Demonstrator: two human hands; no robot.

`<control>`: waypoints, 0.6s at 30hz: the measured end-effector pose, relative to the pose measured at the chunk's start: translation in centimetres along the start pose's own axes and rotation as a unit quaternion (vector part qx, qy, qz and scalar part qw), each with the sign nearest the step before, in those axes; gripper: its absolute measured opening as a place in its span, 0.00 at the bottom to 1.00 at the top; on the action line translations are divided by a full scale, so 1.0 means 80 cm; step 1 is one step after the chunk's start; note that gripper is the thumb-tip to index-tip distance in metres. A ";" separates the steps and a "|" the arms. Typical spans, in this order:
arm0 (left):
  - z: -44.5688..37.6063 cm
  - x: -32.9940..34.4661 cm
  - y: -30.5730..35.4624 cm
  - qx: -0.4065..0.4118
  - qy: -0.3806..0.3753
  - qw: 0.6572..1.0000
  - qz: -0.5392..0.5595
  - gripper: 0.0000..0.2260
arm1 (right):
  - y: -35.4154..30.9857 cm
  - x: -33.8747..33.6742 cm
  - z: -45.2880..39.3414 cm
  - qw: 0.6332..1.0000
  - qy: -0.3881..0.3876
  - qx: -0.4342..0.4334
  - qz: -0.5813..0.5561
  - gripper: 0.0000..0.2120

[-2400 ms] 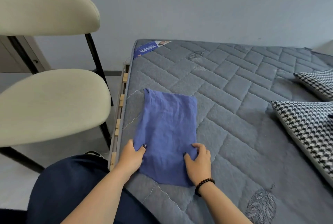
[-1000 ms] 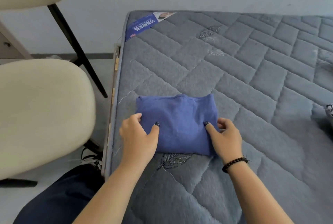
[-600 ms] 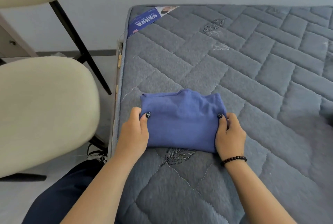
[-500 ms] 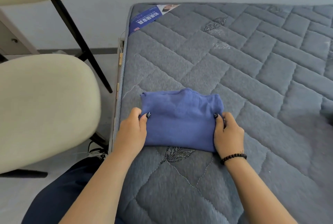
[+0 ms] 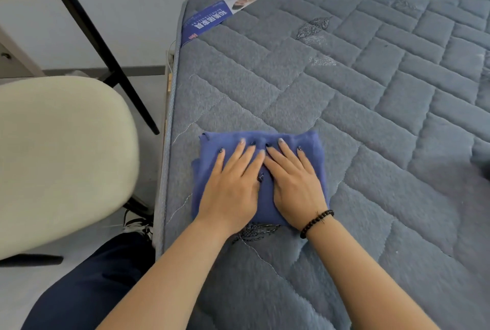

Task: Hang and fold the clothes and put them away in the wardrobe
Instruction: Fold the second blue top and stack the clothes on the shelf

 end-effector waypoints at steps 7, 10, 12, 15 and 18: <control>0.005 0.016 -0.014 -0.148 -0.053 0.987 -0.032 0.29 | 0.024 0.008 0.006 0.965 -0.123 0.214 0.087 0.41; 0.007 0.011 -0.012 -0.210 -0.039 0.976 -0.029 0.31 | 0.026 0.001 0.012 0.950 -0.099 0.294 0.027 0.42; 0.009 0.003 -0.012 -0.274 0.010 0.961 0.011 0.31 | 0.023 -0.003 0.015 0.949 -0.041 0.312 -0.002 0.39; 0.013 -0.010 -0.016 -0.365 0.083 0.923 0.085 0.30 | 0.021 -0.019 0.024 0.927 0.065 0.356 -0.099 0.26; 0.013 -0.030 -0.022 -0.422 0.094 0.888 0.158 0.28 | 0.032 -0.038 0.027 0.871 0.004 0.446 -0.205 0.18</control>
Point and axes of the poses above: each hand's wrist, its own z-axis away from the middle knuckle, its own x-axis out of the palm, y = z × x, the point moved 1 cm from there along -z, towards the middle knuckle, and after that the axes turned 5 degrees about x, right-handed, at the moved point
